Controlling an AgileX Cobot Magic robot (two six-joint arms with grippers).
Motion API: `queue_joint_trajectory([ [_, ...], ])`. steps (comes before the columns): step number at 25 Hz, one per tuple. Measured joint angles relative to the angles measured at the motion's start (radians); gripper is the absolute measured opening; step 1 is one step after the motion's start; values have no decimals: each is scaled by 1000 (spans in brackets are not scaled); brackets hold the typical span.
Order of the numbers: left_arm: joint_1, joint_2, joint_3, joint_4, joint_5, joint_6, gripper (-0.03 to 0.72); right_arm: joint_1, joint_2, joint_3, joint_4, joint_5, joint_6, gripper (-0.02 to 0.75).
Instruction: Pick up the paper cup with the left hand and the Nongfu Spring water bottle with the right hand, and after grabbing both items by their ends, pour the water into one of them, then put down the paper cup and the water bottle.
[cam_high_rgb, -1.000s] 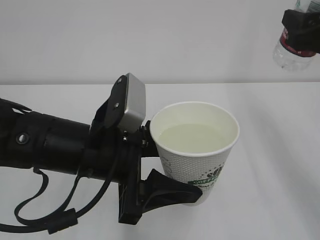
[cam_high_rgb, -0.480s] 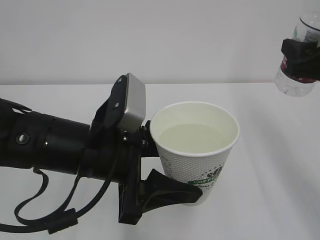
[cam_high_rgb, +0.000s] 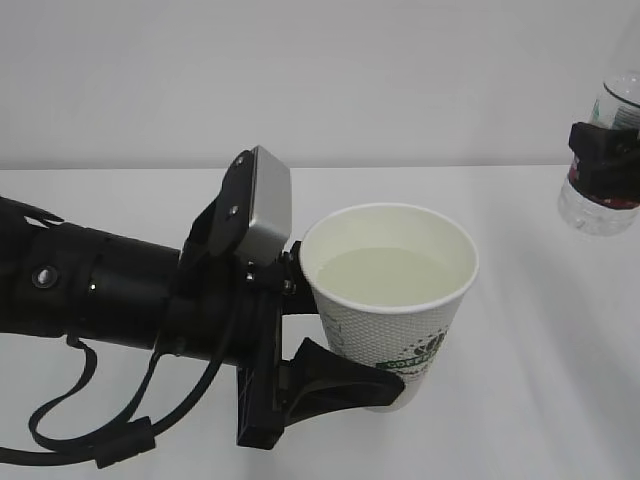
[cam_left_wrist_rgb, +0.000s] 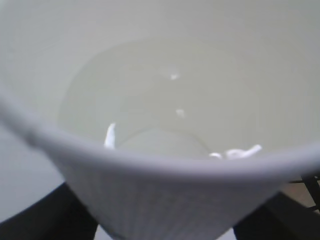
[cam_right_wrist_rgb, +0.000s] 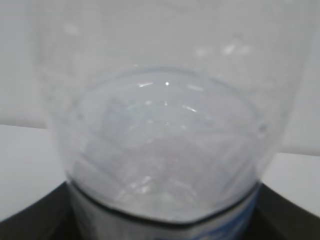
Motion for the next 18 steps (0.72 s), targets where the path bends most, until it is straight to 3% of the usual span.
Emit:
queue_joint_trajectory([
  [10, 0, 0, 0, 0, 0, 0, 531, 0, 62, 21, 6, -37, 0, 484],
  [18, 0, 0, 0, 0, 0, 0, 531, 0, 162, 21, 6, -208, 0, 485],
])
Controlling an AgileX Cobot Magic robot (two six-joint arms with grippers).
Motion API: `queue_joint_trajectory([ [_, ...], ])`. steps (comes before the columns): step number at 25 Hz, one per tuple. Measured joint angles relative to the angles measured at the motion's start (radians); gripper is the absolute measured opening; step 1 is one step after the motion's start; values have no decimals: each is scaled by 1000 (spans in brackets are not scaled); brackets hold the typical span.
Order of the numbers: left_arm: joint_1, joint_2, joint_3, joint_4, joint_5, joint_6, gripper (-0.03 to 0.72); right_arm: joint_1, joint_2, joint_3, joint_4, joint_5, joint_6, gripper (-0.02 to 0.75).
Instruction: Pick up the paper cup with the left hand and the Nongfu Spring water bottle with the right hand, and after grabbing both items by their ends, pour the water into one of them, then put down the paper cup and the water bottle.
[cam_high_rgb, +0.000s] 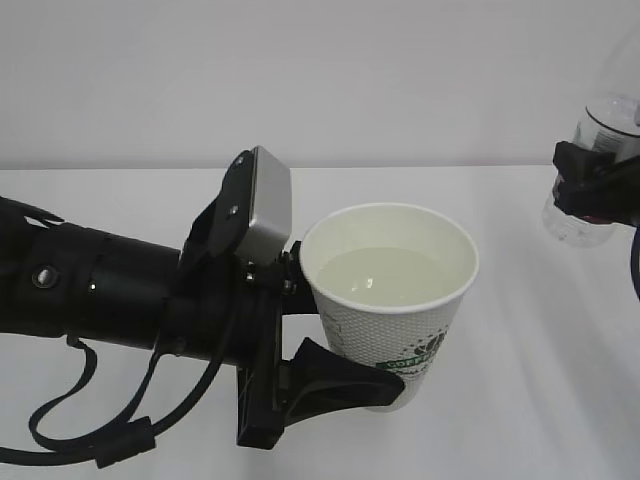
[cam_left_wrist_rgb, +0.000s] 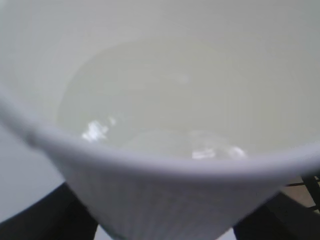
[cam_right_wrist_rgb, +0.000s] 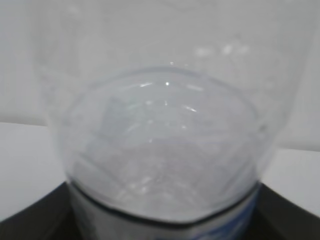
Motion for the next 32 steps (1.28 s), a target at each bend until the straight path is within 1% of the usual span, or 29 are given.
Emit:
queue_joint_trajectory([
  [10, 0, 0, 0, 0, 0, 0, 531, 0, 150, 0, 0, -92, 0, 484],
  [18, 0, 0, 0, 0, 0, 0, 531, 0, 223, -2, -15, -146, 0, 484],
  [26, 0, 0, 0, 0, 0, 0, 531, 0, 256, -2, -16, -223, 0, 483],
  [32, 0, 0, 0, 0, 0, 0, 531, 0, 256, -2, -16, -228, -2, 482],
])
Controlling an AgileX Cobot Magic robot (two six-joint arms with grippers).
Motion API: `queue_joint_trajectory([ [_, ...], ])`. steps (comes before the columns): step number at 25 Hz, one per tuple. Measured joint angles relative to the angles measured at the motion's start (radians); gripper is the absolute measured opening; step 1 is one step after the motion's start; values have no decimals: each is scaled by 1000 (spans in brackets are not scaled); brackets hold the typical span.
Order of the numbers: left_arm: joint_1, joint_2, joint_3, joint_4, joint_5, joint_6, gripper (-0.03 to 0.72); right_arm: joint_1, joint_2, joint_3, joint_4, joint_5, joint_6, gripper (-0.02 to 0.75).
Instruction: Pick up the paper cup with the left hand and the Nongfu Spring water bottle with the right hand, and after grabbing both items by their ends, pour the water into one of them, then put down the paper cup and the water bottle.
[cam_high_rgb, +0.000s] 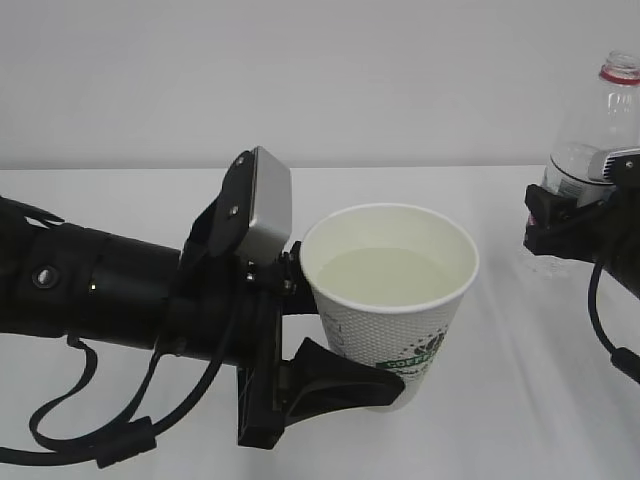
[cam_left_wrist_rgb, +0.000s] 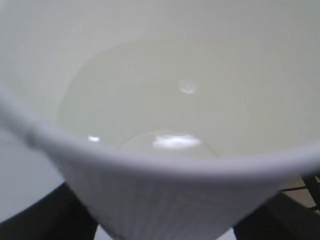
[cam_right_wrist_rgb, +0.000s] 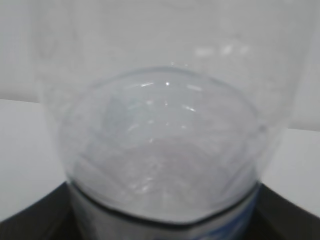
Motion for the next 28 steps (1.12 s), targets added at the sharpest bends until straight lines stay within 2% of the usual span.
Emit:
queue_joint_trajectory([
  [9, 0, 0, 0, -42, 43, 3, 530, 0, 0, 0, 0, -2, 0, 482],
  [23, 0, 0, 0, -247, 57, 208, 530, 0, 0, 9, -6, -4, 0, 482],
  [28, 48, 0, 0, -276, 57, 222, 530, 0, 0, 9, -8, -4, 0, 482],
])
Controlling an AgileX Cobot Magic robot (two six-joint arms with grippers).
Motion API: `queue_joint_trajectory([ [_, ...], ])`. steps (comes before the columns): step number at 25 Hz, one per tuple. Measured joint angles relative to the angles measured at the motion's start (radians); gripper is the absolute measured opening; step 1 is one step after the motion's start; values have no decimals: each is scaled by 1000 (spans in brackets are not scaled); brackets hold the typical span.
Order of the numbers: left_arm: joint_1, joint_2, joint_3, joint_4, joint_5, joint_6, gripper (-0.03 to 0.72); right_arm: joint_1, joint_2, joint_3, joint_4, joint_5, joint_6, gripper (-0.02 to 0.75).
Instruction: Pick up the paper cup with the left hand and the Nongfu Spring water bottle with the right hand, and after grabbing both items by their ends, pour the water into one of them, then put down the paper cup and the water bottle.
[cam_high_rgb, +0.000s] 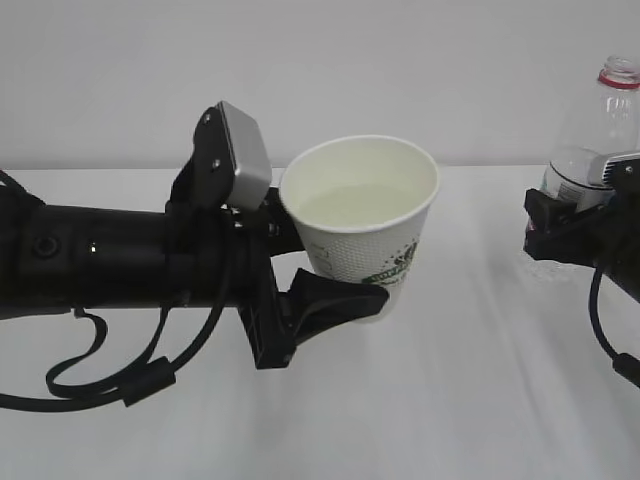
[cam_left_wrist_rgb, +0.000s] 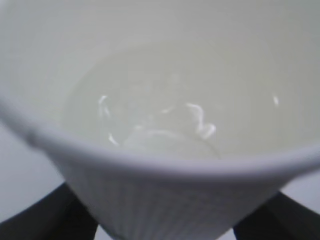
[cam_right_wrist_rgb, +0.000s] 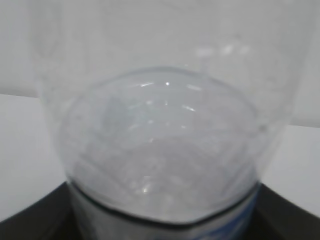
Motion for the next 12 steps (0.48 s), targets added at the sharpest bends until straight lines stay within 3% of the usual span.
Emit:
queue_joint_trajectory([
  [12, 151, 0, 0, -56, 2, 12, 530, 0, 0, 0, 0, -6, 0, 482],
])
